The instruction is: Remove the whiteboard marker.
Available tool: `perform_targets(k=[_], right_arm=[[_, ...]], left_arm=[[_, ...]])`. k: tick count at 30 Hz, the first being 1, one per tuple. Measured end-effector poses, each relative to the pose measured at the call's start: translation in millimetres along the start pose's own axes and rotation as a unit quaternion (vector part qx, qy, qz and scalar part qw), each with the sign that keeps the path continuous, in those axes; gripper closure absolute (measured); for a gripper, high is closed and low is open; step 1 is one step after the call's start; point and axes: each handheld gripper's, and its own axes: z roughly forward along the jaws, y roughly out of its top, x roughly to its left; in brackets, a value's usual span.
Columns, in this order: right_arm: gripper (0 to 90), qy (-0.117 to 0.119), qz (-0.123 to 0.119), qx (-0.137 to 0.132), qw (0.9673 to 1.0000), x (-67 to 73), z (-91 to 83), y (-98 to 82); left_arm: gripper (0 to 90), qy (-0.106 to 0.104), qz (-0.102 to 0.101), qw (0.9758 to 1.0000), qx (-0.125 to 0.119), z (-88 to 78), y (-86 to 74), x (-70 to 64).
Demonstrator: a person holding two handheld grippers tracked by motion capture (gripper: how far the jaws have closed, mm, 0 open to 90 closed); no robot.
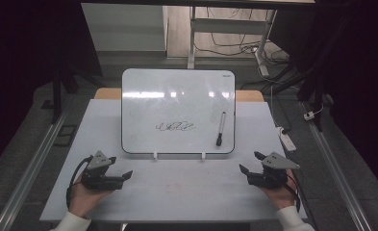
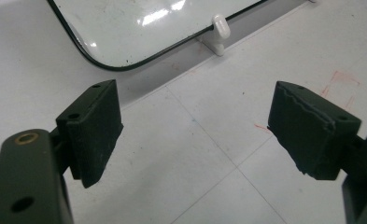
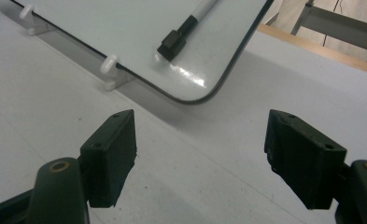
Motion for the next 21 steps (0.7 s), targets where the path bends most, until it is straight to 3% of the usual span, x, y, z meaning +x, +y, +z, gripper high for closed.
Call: perform_targets(k=[12,15,18,19,21], right_arm=[[31.3,-0.021,0.013,0.001,0.9997,3.2,9.5,34.4],[32.9,-0.032,0.033,-0.004,0.9989,2.2,21.0,56.1],[33.2,-0.038,0.037,-0.005,0.9986,2.4,29.1,68.2],[33.6,-0.043,0.045,-0.003,0.9980,2.5,39.9,80.5],[33.7,-0.045,0.047,-0.002,0.9978,2.8,43.3,84.4]], left_arm=[[18.3,0.004,0.012,0.9998,0.014,5.4,0.7,-0.6],[18.3,0.005,0.015,0.9997,0.017,6.5,1.0,-1.1],[18.3,0.006,0.018,0.9997,0.019,6.9,1.0,-1.5],[18.3,0.006,0.019,0.9996,0.019,6.9,0.9,-1.7],[18.3,0.006,0.019,0.9996,0.018,6.7,0.8,-1.9]])
